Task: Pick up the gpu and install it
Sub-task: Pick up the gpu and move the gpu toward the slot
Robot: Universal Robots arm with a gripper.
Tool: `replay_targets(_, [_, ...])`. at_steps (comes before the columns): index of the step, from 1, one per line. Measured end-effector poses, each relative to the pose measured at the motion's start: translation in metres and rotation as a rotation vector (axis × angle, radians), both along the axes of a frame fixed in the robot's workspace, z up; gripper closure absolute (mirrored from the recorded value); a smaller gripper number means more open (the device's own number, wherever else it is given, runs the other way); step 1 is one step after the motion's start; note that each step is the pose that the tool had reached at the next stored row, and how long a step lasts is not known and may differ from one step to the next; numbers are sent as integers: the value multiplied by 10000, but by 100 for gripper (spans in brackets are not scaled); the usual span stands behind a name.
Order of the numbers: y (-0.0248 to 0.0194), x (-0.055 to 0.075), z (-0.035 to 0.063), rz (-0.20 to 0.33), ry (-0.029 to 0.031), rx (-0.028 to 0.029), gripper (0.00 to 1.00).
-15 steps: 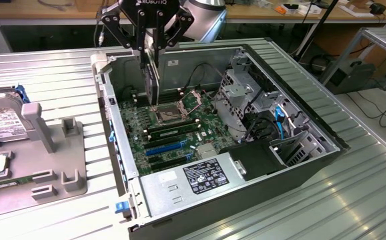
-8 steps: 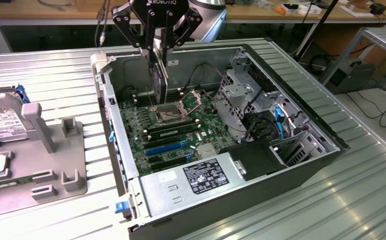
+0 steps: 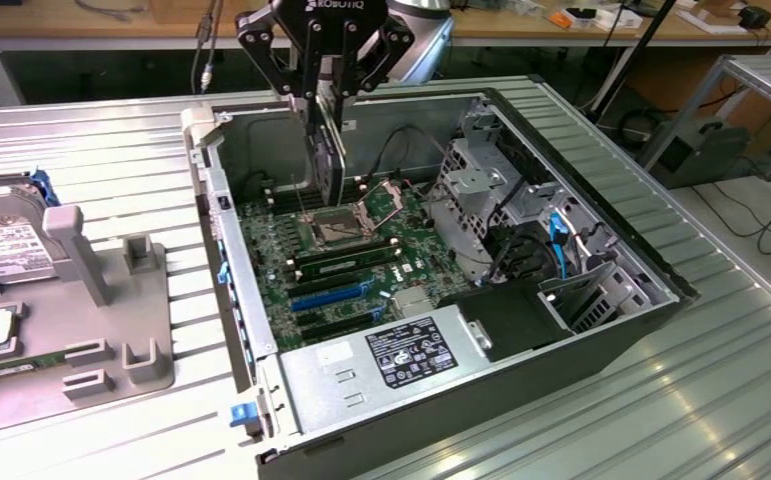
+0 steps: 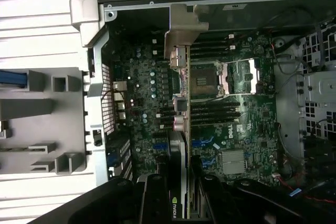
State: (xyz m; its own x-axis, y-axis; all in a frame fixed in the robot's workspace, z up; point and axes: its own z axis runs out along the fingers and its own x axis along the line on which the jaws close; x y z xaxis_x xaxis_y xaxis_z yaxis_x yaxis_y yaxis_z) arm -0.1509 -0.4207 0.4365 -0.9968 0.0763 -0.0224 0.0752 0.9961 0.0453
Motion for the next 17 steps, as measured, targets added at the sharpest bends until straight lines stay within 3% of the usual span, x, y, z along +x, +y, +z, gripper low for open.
replay_targets(11, [0, 130, 0, 1, 0, 0, 73])
replay_targets(17, [0, 290, 0, 1, 0, 0, 73])
